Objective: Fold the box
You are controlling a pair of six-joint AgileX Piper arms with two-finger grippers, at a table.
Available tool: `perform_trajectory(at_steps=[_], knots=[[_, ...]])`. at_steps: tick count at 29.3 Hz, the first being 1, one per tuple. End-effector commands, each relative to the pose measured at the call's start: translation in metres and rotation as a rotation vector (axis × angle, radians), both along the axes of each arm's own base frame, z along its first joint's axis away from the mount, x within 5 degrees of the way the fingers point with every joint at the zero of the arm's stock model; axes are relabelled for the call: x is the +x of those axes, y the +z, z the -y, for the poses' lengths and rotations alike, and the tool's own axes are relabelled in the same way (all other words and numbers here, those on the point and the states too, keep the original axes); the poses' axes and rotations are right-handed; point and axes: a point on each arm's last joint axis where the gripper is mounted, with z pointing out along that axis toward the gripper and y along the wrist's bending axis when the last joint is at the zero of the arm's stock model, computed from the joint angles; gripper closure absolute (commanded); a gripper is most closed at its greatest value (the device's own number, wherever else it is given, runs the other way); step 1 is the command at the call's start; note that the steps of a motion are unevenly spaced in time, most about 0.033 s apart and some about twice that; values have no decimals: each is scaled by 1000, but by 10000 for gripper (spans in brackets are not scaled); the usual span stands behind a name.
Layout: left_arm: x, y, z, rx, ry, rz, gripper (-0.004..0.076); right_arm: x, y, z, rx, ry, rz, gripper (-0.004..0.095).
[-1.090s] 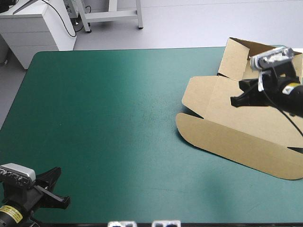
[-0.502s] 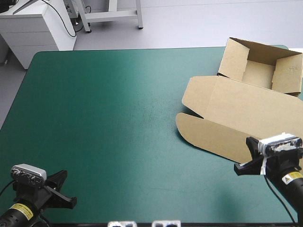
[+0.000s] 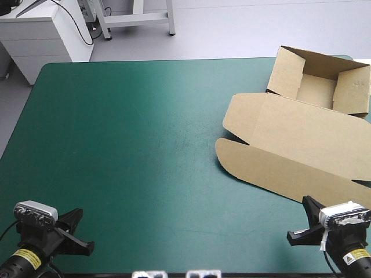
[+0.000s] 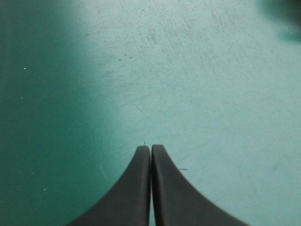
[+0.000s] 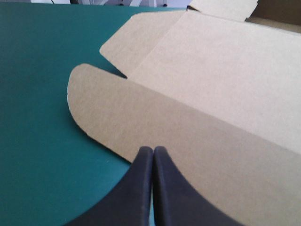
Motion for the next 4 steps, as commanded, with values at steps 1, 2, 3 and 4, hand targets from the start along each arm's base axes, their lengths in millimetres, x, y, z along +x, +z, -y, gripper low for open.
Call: perform_trajectory(at_steps=[1, 2, 3, 4], knots=[[3, 13, 2, -31, -8, 79, 732, 0, 7, 0, 6, 3, 11, 922], [3, 14, 2, -31, -8, 81, 732, 0, 8, 0, 6, 2, 13, 922], [3, 14, 2, -31, -8, 81, 732, 0, 7, 0, 4, 1, 13, 922], [3, 14, 2, -31, -8, 81, 732, 0, 7, 0, 6, 1, 13, 922]])
